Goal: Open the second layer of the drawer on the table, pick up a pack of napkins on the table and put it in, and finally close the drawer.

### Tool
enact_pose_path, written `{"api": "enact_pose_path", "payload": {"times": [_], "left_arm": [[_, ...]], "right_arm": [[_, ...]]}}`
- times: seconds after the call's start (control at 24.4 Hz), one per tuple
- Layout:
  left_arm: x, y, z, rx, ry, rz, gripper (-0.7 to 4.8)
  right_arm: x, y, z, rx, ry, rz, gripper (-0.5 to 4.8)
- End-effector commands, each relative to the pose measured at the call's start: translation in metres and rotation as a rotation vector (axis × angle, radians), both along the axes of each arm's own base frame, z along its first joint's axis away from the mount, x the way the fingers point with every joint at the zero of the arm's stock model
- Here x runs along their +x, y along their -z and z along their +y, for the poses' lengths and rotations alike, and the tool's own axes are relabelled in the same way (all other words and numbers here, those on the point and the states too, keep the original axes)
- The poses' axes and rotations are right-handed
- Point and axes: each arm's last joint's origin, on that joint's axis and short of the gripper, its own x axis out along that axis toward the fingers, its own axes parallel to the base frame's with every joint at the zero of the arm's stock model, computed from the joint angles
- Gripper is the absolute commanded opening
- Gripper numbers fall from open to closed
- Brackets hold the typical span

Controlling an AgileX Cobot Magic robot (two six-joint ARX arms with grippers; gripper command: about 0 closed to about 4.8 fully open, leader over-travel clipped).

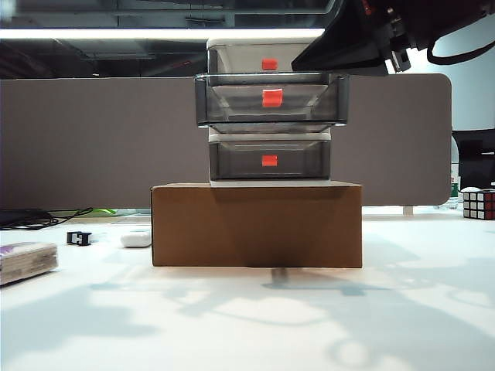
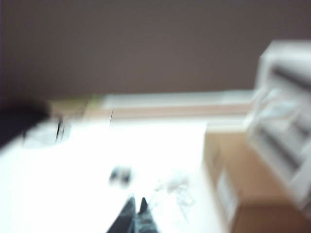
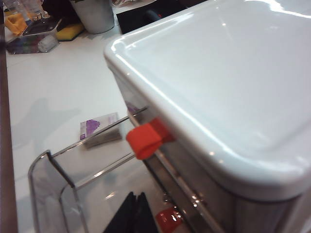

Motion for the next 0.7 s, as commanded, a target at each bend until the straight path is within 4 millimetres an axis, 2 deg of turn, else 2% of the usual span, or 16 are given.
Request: {"api": "enact_pose_path", "payload": {"times": [0.04, 0.16, 0.21, 0.29, 0.33, 0.37, 0.41, 0.49, 0.7], "left_arm": [[0.015, 0.014, 0.016, -0.078, 0.127, 0.157, -0.06], [0.036, 0.022, 0.042, -0.157, 0.115, 0.232, -0.05], [0.044, 0.026, 0.052, -0.173, 0.090, 0.259, 0.27], [0.053, 0.032, 0.058, -0.189, 0.091, 0.290, 1.28], [0.062, 0.039, 0.060, -0.199, 0.122, 0.325, 2.22], [0.066, 0.042, 0.059, -0.200, 0.124, 0.340, 2.58], [0.073, 0.047, 0.056, -0.196, 0.160, 0.358, 3.34], [0.079, 0.053, 0.052, -0.170, 0.191, 0.368, 3.99], [0.097, 0.073, 0.045, -0.038, 0.235, 0.393, 4.10]], "right_arm": [[0.000, -0.003, 0.001, 0.010, -0.006, -0.015, -0.05], [0.000, -0.003, 0.000, 0.010, -0.006, -0.014, -0.05], [0.000, -0.003, 0.000, 0.009, -0.006, -0.013, -0.05], [0.000, -0.003, 0.000, 0.009, -0.006, -0.013, -0.05], [0.000, -0.003, 0.000, 0.009, -0.006, -0.012, -0.05], [0.000, -0.003, 0.000, 0.009, -0.006, -0.012, -0.05], [0.000, -0.002, 0.000, 0.007, -0.006, -0.008, -0.05], [-0.001, -0.001, 0.000, 0.003, -0.005, 0.000, -0.05], [-0.001, 0.002, 0.000, -0.006, -0.006, 0.023, -0.05]]}}
